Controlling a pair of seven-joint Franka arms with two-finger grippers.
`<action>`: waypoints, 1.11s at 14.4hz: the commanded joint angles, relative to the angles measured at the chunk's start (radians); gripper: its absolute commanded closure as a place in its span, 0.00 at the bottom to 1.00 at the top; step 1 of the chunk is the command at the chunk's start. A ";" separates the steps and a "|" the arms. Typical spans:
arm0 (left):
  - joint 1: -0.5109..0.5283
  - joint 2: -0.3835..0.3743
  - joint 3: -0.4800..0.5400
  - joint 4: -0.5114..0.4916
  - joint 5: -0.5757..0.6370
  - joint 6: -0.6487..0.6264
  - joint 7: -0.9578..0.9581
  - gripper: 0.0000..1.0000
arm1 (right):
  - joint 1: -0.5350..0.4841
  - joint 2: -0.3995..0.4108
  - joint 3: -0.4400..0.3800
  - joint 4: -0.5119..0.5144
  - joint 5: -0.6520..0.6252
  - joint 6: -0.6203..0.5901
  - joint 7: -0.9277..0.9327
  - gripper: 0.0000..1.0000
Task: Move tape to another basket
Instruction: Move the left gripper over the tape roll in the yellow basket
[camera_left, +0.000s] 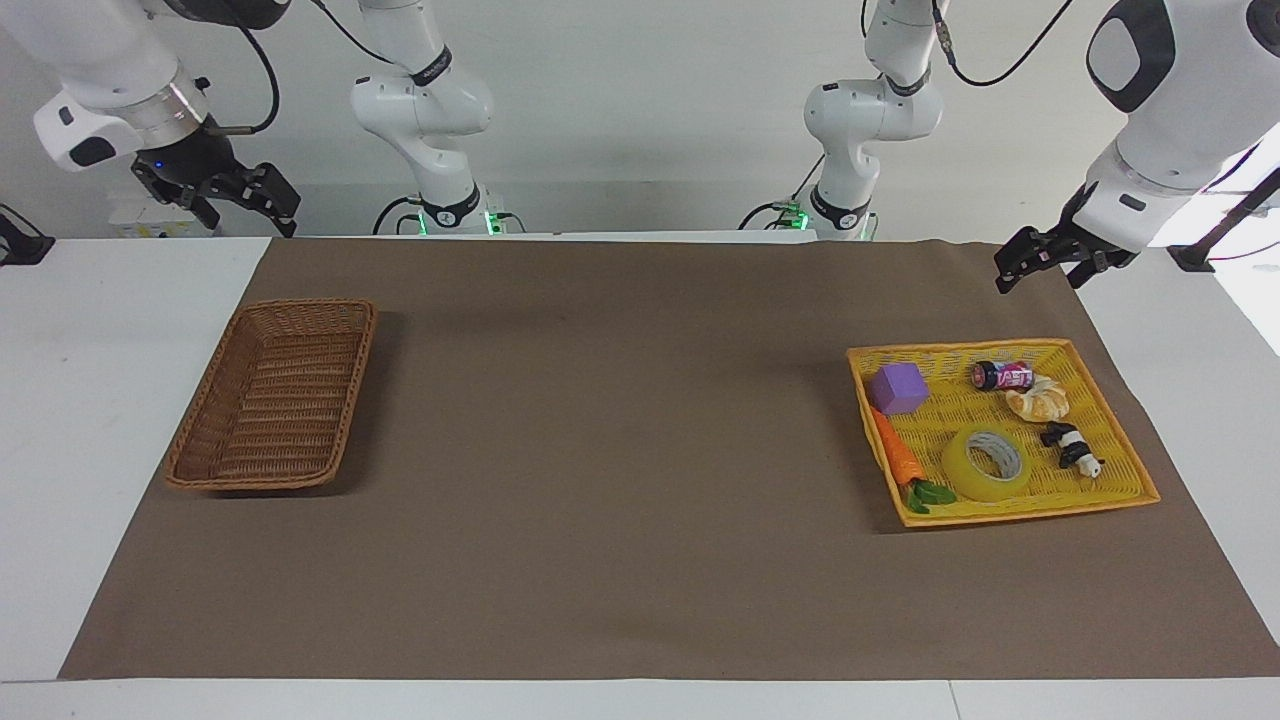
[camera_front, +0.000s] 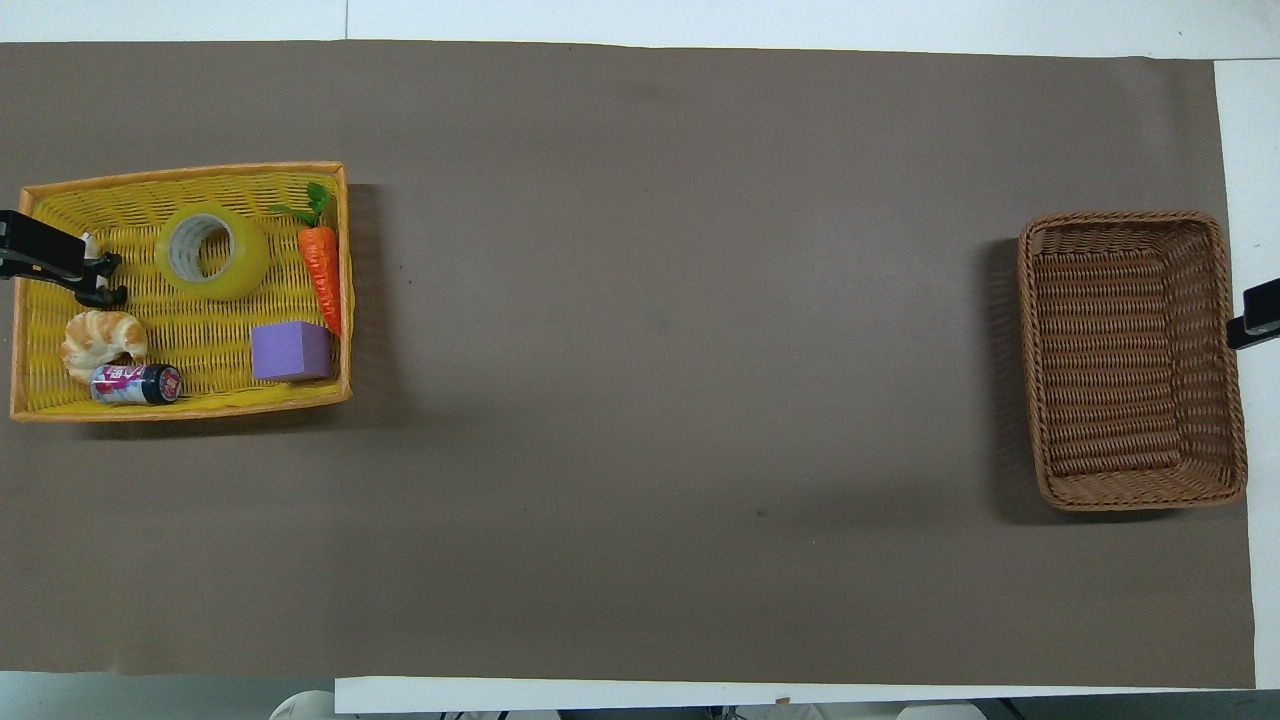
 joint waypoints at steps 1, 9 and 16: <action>0.003 -0.017 -0.002 -0.007 0.000 -0.019 -0.016 0.00 | -0.007 -0.021 0.005 -0.025 -0.007 0.001 -0.023 0.00; 0.087 0.038 0.000 -0.143 -0.002 0.280 -0.001 0.01 | -0.007 -0.021 0.005 -0.025 -0.006 0.001 -0.023 0.00; 0.174 0.228 0.001 -0.245 0.007 0.685 0.007 0.08 | -0.007 -0.021 0.005 -0.025 -0.006 0.001 -0.023 0.00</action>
